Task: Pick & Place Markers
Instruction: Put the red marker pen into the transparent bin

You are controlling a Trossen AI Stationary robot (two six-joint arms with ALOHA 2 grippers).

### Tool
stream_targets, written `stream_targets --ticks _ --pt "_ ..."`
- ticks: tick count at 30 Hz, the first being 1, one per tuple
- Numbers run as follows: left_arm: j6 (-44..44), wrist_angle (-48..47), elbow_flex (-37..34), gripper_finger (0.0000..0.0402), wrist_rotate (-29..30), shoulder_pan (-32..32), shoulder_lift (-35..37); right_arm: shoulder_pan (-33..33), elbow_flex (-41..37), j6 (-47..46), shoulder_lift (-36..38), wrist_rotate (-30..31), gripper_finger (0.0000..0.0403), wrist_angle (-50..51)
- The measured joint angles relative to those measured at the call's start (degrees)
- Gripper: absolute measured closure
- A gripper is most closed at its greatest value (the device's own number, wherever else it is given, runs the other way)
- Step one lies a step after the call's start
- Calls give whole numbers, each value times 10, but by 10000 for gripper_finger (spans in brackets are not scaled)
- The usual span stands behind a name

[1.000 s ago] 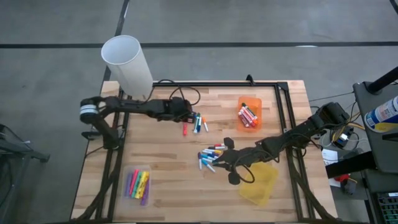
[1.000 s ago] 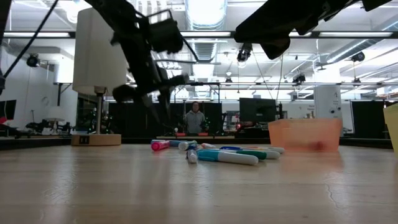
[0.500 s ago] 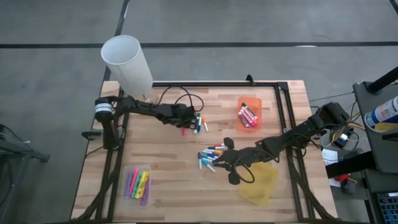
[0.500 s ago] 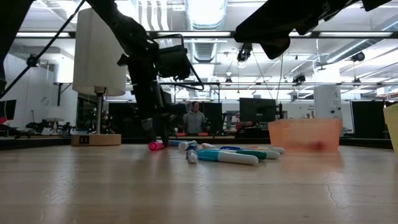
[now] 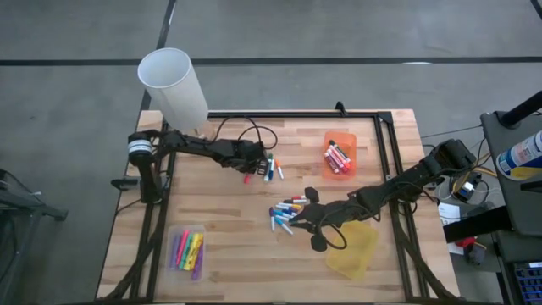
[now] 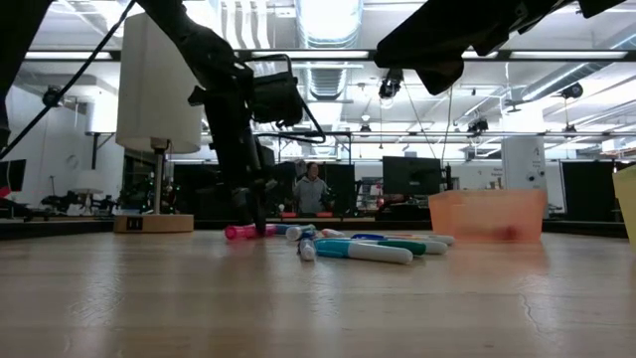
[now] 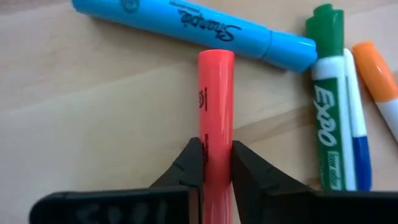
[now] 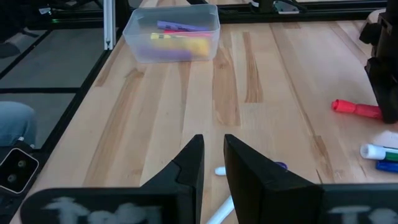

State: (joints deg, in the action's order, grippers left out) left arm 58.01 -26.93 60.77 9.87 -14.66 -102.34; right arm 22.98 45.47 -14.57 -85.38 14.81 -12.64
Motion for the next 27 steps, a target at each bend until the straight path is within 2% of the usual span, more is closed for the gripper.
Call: stream_targets --ticks 8,12,19,22,27 --pt "-22 -67 -1 356 -13 7 48 0 0 0 0 0 346 0" --pt "-11 -126 -1 356 -9 43 90 0 0 2 0 0 346 1" --pt "50 -191 -1 356 14 162 172 0 0 4 0 0 346 3" --pt "105 -215 -1 356 22 225 205 0 0 14 0 1 346 3" --pt "215 -246 -1 356 70 333 245 0 0 15 0 2 346 3"
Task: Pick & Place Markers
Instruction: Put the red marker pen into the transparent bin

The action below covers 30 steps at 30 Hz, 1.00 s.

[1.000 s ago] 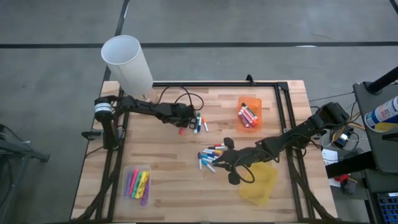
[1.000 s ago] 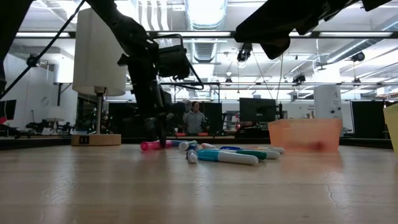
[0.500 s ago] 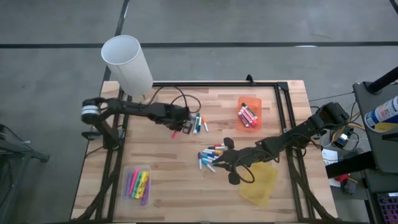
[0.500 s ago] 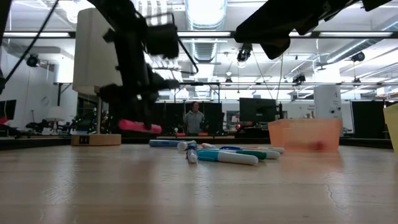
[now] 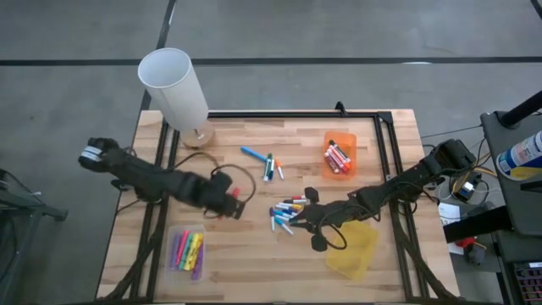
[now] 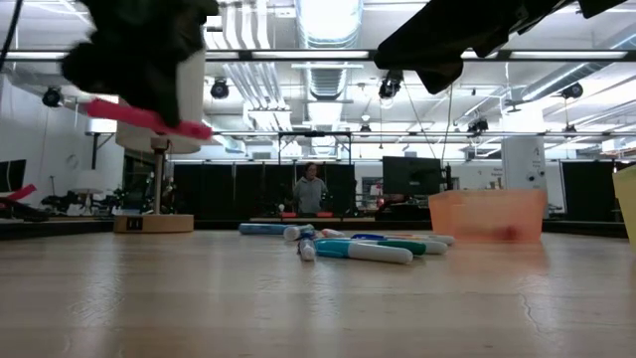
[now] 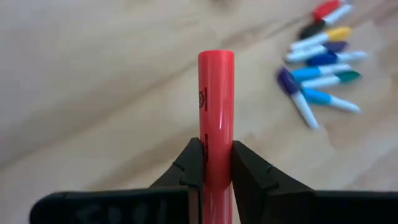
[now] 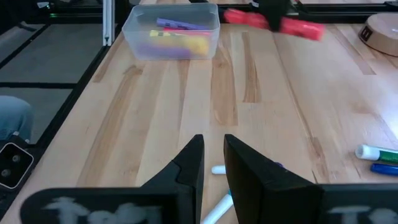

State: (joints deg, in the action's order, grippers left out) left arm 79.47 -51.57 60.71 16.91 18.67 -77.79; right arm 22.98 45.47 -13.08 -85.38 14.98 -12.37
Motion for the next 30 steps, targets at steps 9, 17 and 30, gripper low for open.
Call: stream_targets --ticks 9,17,30 --pt "181 -26 0 356 30 154 17 0 0 0 0 0 346 -1" --pt "336 -55 0 356 28 262 2 0 0 0 0 0 346 -2" --pt "527 -98 0 356 -36 376 -54 0 0 0 0 1 346 -2"
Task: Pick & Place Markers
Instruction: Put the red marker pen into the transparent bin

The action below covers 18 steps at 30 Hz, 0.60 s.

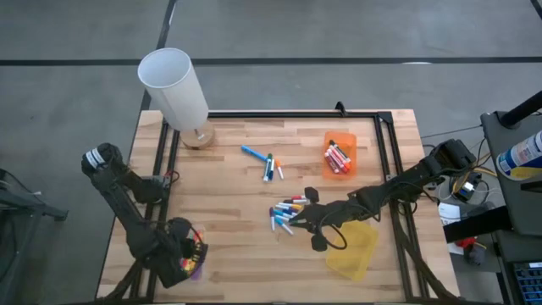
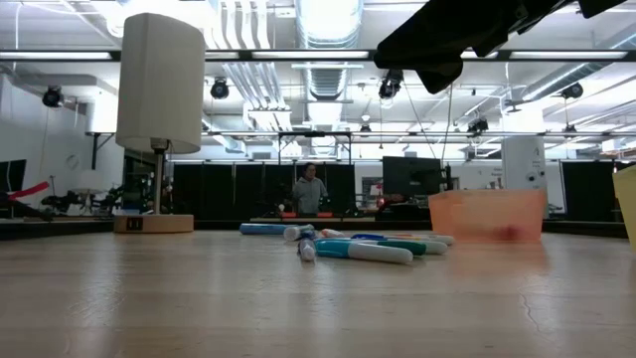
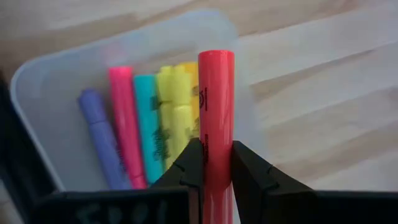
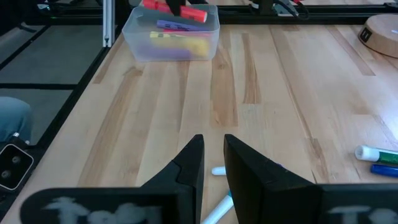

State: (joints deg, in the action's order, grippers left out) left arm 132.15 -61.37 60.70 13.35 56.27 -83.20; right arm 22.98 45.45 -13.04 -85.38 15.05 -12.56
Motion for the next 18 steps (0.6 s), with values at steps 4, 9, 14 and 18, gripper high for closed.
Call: stream_targets --ticks 4,9,14,18 --pt "-2 0 0 355 -26 0 -28 0 0 0 0 0 346 0" --pt "-10 0 0 333 -54 0 -51 0 0 0 0 1 346 -1" --pt "-10 -1 0 329 -64 0 -56 0 0 0 0 1 346 -1" --pt "-16 -7 0 328 -65 0 -54 0 0 0 0 1 346 -2"
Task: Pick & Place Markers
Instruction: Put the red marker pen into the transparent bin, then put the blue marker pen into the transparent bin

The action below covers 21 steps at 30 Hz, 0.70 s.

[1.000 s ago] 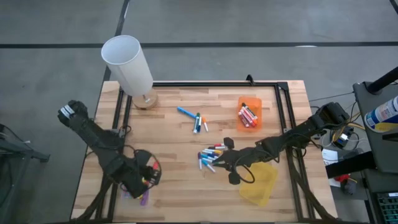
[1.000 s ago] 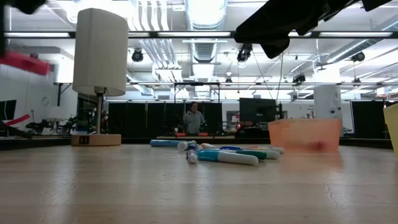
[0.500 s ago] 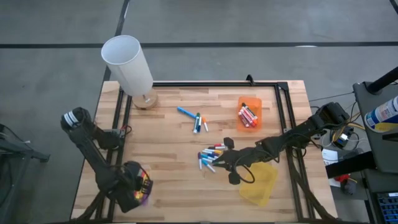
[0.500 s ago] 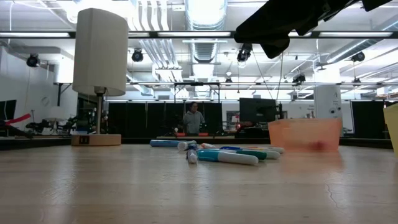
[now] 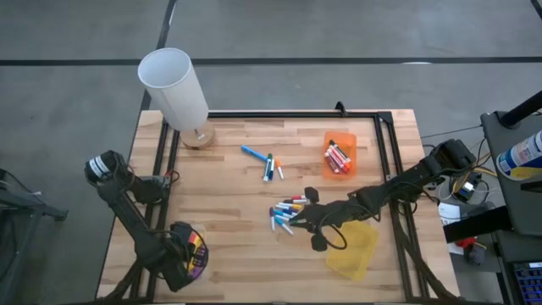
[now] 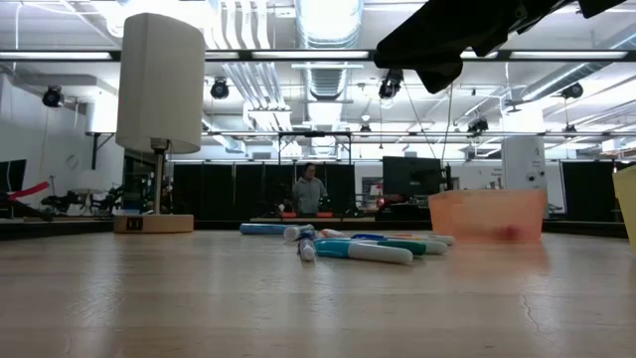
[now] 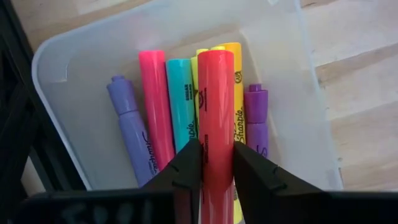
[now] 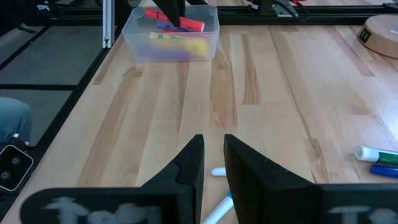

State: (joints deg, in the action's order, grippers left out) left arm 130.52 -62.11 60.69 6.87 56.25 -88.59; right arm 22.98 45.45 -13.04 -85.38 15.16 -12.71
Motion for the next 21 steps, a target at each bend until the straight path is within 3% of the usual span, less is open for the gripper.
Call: stream_targets --ticks 5,15,21 --pt "-16 0 0 315 0 0 5 0 0 0 0 0 346 0" --pt "-40 -7 0 243 4 -2 7 0 0 0 0 0 346 -1" --pt "-64 -8 1 237 42 -10 34 0 0 0 0 0 346 0"
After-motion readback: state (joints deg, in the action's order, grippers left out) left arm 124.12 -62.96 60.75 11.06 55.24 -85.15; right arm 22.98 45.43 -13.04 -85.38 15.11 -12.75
